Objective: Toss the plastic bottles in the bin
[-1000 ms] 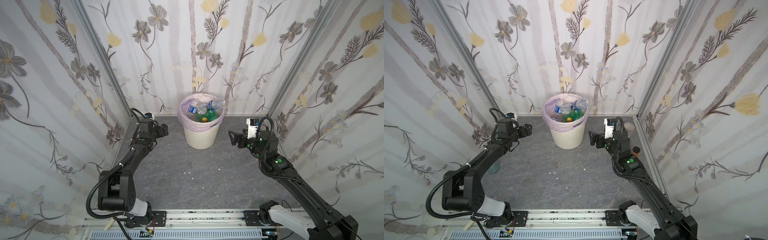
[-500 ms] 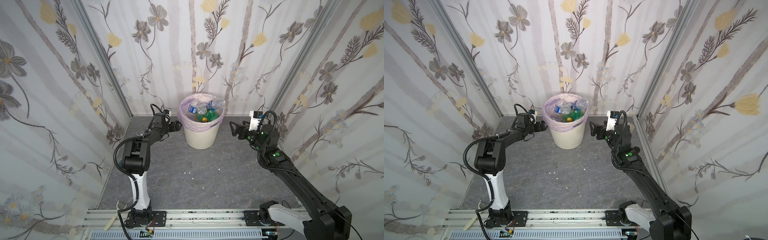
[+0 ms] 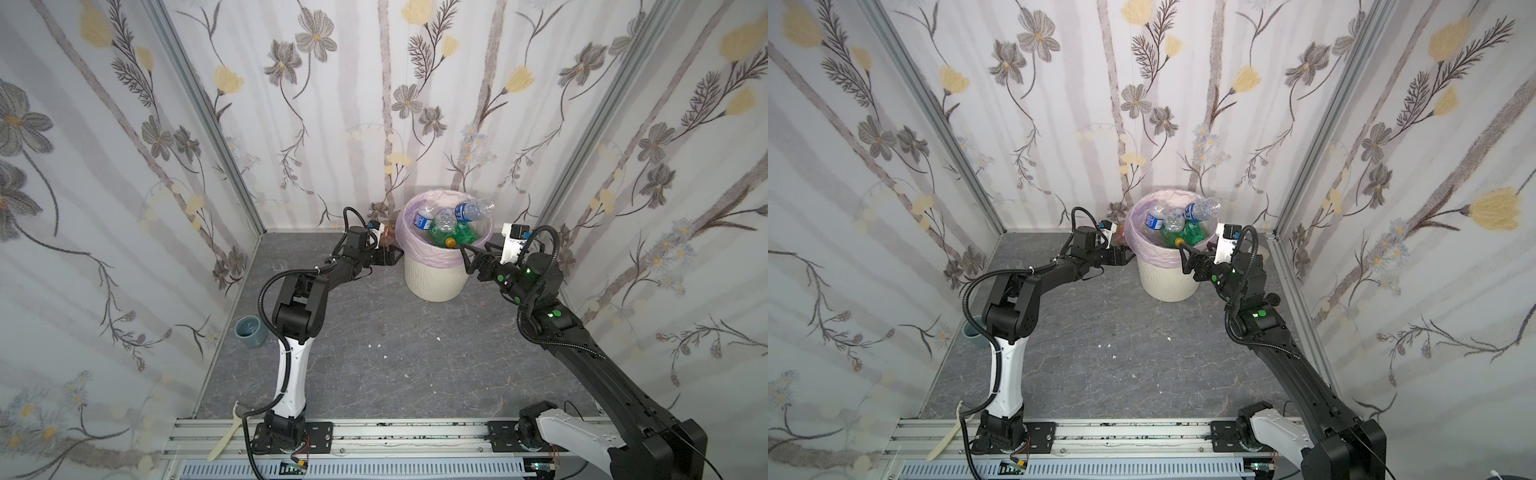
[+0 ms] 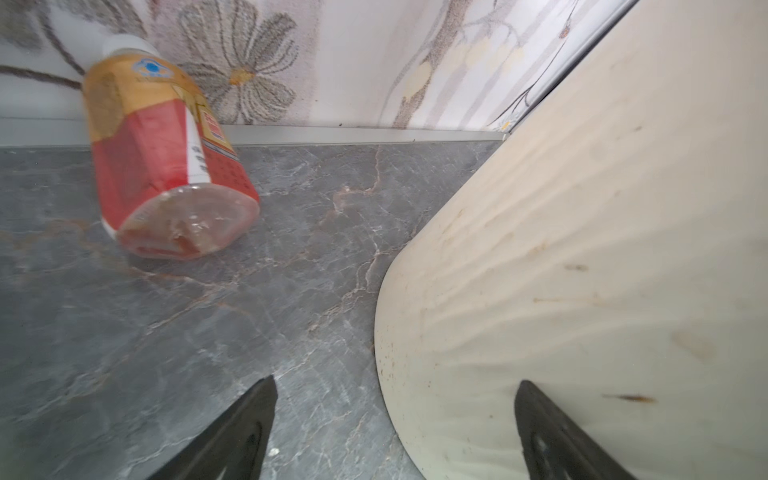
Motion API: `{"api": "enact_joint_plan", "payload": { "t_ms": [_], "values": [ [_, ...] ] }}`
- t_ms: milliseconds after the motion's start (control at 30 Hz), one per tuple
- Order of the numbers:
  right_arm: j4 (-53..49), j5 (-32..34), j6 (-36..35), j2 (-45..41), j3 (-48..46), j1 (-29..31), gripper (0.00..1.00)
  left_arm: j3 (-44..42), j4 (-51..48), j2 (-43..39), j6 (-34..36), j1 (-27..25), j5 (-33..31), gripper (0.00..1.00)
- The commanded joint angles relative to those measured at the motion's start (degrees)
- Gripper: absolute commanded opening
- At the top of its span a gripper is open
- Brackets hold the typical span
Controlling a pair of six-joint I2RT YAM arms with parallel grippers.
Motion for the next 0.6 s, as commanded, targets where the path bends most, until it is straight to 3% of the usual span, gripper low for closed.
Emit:
{"api": "enact_joint_plan", "payload": {
  "t_ms": [0, 167, 433, 567],
  "values": [
    [1.6, 0.0, 0.6, -1.1, -0.2, 0.0, 0.93, 0.6, 2.2, 0.2, -3.3, 1.4, -6.6, 0.94],
    [1.3, 0.0, 0.1, -1.5, -1.0, 0.0, 0.93, 6.2, 0.5, 2.5, -2.8, 3.6, -9.4, 0.99],
    [1.8, -1.3, 0.3, -1.3, -0.5, 0.0, 0.93, 39.1, -13.4, 23.0, -4.7, 4.5, -9.6, 1.0],
    [1.5, -1.9, -0.3, -2.3, -0.4, 0.0, 0.93, 47.1, -15.1, 28.7, -6.2, 4.4, -10.8, 1.0]
  ]
}}
